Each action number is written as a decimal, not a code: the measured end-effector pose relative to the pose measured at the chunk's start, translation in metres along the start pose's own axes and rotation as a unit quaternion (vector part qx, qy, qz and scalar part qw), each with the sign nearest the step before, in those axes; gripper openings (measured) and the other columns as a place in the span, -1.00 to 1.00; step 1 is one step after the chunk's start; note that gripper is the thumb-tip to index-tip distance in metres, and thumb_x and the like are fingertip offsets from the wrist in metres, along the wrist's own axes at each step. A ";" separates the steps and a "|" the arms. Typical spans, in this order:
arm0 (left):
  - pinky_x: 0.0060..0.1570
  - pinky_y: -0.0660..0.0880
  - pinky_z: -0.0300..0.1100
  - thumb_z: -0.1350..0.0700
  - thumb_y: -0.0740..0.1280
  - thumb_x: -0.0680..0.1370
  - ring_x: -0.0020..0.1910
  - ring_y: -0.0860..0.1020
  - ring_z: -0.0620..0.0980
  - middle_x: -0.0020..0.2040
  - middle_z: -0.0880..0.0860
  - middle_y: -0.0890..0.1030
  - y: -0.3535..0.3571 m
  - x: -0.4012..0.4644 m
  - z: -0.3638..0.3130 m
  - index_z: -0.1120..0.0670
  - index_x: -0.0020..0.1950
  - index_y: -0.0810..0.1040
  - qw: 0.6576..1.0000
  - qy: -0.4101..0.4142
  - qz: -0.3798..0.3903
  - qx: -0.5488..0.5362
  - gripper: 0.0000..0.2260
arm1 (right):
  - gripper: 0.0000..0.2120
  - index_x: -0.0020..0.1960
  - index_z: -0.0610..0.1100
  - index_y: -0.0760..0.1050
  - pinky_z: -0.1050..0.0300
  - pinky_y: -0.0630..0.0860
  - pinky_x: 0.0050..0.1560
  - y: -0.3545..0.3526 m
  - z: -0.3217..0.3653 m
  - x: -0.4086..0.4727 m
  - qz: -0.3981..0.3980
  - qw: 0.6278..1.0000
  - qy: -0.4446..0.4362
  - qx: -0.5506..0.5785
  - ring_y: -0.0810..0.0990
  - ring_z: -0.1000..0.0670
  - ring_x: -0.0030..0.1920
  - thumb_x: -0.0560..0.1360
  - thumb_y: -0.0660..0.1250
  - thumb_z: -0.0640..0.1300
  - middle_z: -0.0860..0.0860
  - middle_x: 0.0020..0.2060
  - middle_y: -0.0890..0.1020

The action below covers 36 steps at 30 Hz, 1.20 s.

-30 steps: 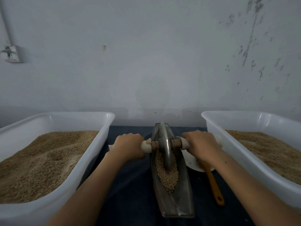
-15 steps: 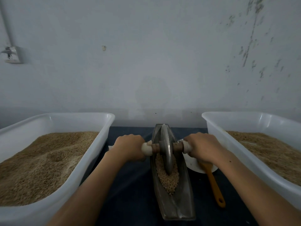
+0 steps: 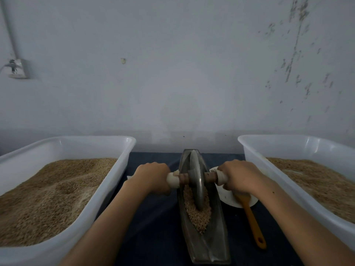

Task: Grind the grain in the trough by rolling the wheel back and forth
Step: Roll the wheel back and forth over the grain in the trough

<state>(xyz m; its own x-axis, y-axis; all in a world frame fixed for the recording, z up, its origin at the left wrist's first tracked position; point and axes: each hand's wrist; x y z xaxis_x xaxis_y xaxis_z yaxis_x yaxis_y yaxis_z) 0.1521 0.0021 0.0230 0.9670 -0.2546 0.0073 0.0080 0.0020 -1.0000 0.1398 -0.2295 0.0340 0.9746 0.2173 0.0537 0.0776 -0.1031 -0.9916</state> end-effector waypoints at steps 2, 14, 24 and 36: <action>-0.02 0.47 -0.11 -0.03 0.44 0.41 -0.05 0.54 -0.01 -0.08 -0.03 0.54 -0.002 0.000 0.001 0.00 0.15 0.53 1.000 0.003 0.017 -0.010 -0.66 | -0.79 0.09 0.03 0.49 0.15 0.42 -0.11 -0.002 -0.001 0.000 0.022 1.000 0.001 -0.001 0.53 0.03 -0.12 0.47 0.38 -0.07 0.05 -0.14 0.54; -0.18 0.34 -0.15 -0.05 0.36 0.44 -0.08 0.55 -0.02 -0.11 -0.05 0.56 0.008 0.003 -0.001 -0.04 -0.01 0.47 0.990 0.000 -0.136 0.034 -0.82 | -0.95 -0.08 0.04 0.43 0.03 0.54 0.01 0.015 0.000 0.002 -0.122 0.992 0.002 0.023 0.57 0.01 -0.10 0.54 0.24 -0.09 0.07 -0.14 0.59; -0.16 0.37 -0.16 -0.04 0.44 0.40 -0.17 0.47 -0.06 -0.16 -0.07 0.50 0.000 0.000 0.000 -0.02 0.10 0.53 1.000 -0.005 0.000 0.000 -0.69 | -0.80 0.08 0.05 0.52 0.11 0.49 -0.11 0.003 0.000 0.002 -0.015 1.000 0.006 -0.001 0.57 0.00 -0.11 0.47 0.32 -0.12 0.05 -0.15 0.56; -0.14 0.38 -0.16 -0.03 0.40 0.43 -0.16 0.48 -0.06 -0.17 -0.08 0.50 0.002 0.000 -0.001 -0.05 -0.02 0.49 0.998 0.000 -0.063 0.007 -0.81 | -0.94 -0.07 0.05 0.44 0.08 0.50 -0.06 0.009 0.000 0.002 -0.073 0.997 0.003 0.003 0.56 -0.01 -0.12 0.51 0.27 -0.10 0.06 -0.13 0.58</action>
<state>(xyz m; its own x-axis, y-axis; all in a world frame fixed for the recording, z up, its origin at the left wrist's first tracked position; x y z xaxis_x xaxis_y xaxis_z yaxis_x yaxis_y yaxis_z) 0.1521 0.0008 0.0210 0.9580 -0.2541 0.1332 0.1336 -0.0160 -0.9909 0.1429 -0.2301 0.0251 0.9542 0.2241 0.1983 0.2178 -0.0659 -0.9738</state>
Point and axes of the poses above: each hand's wrist, its own x-axis towards the middle knuckle, its own y-axis out of the palm, z = x × y
